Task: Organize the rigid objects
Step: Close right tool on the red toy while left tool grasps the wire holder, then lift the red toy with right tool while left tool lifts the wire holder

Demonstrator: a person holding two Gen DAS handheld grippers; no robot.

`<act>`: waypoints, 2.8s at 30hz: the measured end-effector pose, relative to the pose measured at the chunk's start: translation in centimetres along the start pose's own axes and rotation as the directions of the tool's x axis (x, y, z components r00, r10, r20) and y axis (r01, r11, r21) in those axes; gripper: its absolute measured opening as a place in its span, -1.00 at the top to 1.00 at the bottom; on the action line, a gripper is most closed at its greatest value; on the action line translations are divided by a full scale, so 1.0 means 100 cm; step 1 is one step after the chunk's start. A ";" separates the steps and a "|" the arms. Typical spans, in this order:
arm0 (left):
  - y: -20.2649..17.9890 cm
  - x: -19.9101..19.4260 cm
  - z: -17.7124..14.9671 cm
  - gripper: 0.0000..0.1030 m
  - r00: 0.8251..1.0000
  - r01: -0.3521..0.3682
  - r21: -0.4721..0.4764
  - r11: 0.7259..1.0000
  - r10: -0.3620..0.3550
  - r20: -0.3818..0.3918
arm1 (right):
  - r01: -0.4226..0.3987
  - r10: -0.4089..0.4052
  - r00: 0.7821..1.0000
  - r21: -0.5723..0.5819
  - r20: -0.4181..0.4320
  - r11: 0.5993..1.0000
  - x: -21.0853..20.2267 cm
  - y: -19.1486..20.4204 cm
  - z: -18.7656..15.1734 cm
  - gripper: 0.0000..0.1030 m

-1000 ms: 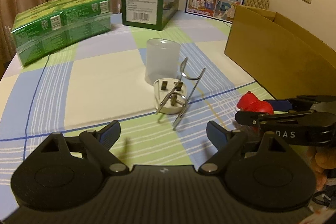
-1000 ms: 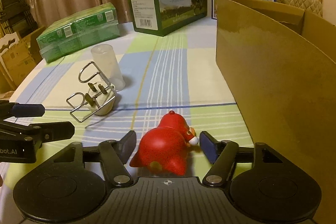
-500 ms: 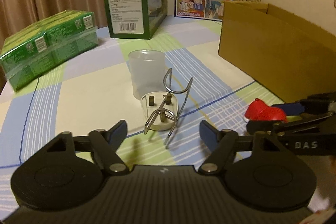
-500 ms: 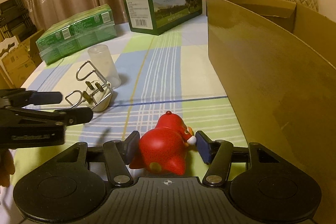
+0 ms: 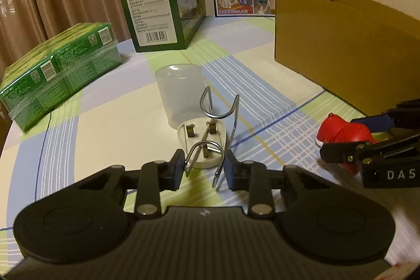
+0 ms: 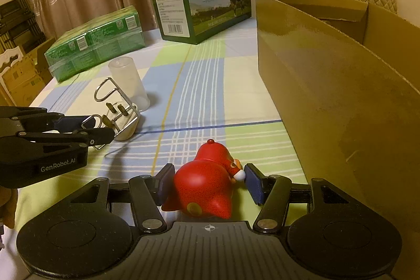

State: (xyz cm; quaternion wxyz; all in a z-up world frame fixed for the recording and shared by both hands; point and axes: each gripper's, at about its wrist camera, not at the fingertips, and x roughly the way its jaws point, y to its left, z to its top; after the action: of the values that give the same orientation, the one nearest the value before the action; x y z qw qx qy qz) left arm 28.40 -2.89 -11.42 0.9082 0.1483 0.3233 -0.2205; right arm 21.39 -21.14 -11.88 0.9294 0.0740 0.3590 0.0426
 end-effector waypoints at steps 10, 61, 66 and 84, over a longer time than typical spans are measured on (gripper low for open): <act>0.002 -0.017 0.006 0.49 0.998 0.000 -0.075 0.997 0.005 0.062 | 0.009 -0.009 1.000 -0.006 0.013 1.000 -0.012 -0.003 0.005 -0.06; -0.078 -0.071 -0.036 0.13 0.997 0.069 -0.113 0.991 -0.071 -0.010 | -0.036 0.035 0.999 -0.025 -0.036 0.999 -0.096 -0.009 -0.049 -0.04; -0.082 -0.067 -0.032 0.15 0.997 0.081 -0.092 0.992 -0.082 0.002 | -0.031 0.030 0.999 -0.045 -0.035 0.999 -0.096 -0.008 -0.050 -0.04; -0.089 -0.065 -0.030 0.54 0.997 0.080 -0.053 0.995 -0.080 0.007 | -0.025 0.020 0.997 -0.072 -0.068 0.997 -0.089 -0.009 -0.057 -0.04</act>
State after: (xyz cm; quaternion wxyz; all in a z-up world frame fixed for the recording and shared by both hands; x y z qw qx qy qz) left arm 17.98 -7.30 -10.54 0.9030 0.1106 0.3326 -0.2483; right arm 11.01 -22.57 -10.30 0.9183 0.0426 0.3875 0.0685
